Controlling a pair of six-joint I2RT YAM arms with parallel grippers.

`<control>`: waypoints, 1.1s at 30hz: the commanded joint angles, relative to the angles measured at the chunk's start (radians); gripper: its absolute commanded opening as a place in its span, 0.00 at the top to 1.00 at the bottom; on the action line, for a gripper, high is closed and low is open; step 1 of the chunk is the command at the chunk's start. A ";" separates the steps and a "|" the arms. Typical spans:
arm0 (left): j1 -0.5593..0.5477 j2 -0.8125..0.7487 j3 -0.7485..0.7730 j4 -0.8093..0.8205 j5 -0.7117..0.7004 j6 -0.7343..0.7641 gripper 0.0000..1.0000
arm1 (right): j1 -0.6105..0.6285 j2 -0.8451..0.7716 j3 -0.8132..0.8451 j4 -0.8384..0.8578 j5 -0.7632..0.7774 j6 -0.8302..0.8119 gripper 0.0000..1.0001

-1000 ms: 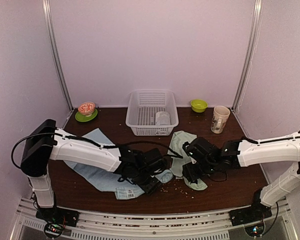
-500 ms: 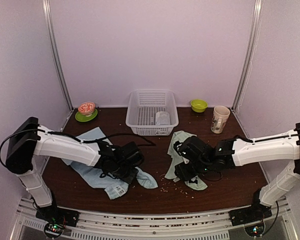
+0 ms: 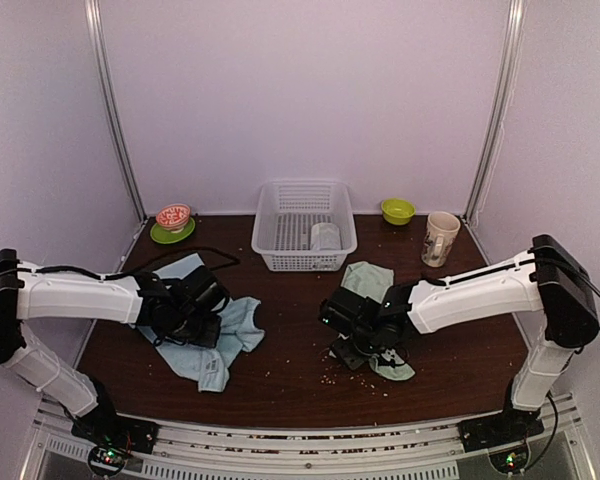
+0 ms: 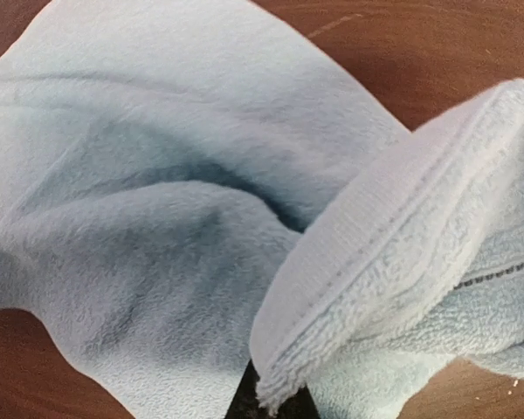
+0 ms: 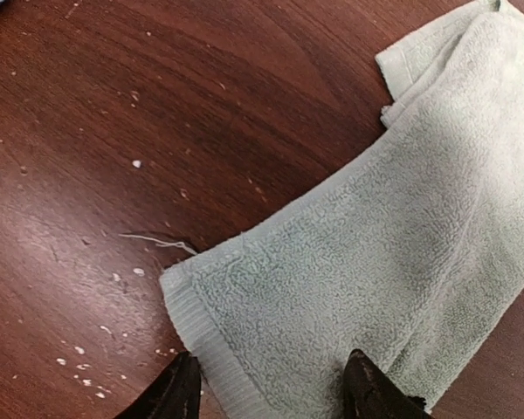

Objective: Roll the towels
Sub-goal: Move the towel to the corner of the board, then pick up the towel from the center of the board.

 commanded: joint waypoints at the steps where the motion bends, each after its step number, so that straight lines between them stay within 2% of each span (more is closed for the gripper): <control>1: 0.100 -0.110 -0.042 -0.008 -0.004 -0.037 1.00 | 0.011 0.021 0.032 -0.096 0.107 -0.008 0.45; 4: 0.174 -0.159 -0.061 -0.026 0.000 -0.040 1.00 | 0.012 0.035 0.037 -0.121 0.138 -0.009 0.51; 6: 0.230 -0.194 -0.075 -0.039 0.007 -0.043 1.00 | 0.013 0.020 0.031 -0.116 0.146 -0.006 0.62; 8: 0.284 -0.244 -0.082 -0.064 -0.005 -0.066 1.00 | 0.012 0.002 0.026 -0.103 0.145 -0.005 0.77; 10: 0.368 -0.296 -0.073 -0.120 -0.041 -0.099 1.00 | 0.012 -0.008 0.045 -0.105 0.150 -0.013 0.99; 13: 0.480 -0.410 -0.051 -0.152 -0.065 -0.092 1.00 | 0.011 -0.037 0.124 -0.119 0.135 -0.050 1.00; 16: 0.565 -0.489 0.030 -0.189 -0.105 -0.023 1.00 | 0.012 -0.115 0.269 -0.138 0.035 -0.112 1.00; 21: 0.578 -0.493 0.158 -0.274 -0.157 0.102 1.00 | 0.012 -0.315 0.434 -0.058 -0.230 -0.148 1.00; 22: 0.577 -0.494 0.156 -0.270 -0.142 0.118 0.97 | 0.011 -0.336 0.445 -0.071 -0.240 -0.148 1.00; 23: 0.577 -0.496 0.144 -0.259 -0.117 0.136 0.89 | 0.010 -0.347 0.448 -0.092 -0.235 -0.150 1.00; 26: 0.578 -0.515 0.079 -0.207 -0.012 0.163 0.45 | 0.002 -0.388 0.323 -0.106 -0.204 -0.144 1.00; 27: 0.578 -0.520 0.057 -0.190 0.028 0.167 0.36 | -0.004 -0.414 0.254 -0.094 -0.194 -0.132 1.00; 30: 0.576 -0.546 0.002 -0.138 0.130 0.176 0.22 | -0.022 -0.469 0.027 -0.054 -0.161 -0.092 1.00; 31: 0.576 -0.557 -0.016 -0.123 0.151 0.179 0.12 | -0.029 -0.488 -0.065 -0.031 -0.153 -0.077 1.00; 33: 0.575 -0.575 -0.030 -0.111 0.168 0.190 0.08 | -0.051 -0.521 -0.176 -0.002 -0.153 -0.037 1.00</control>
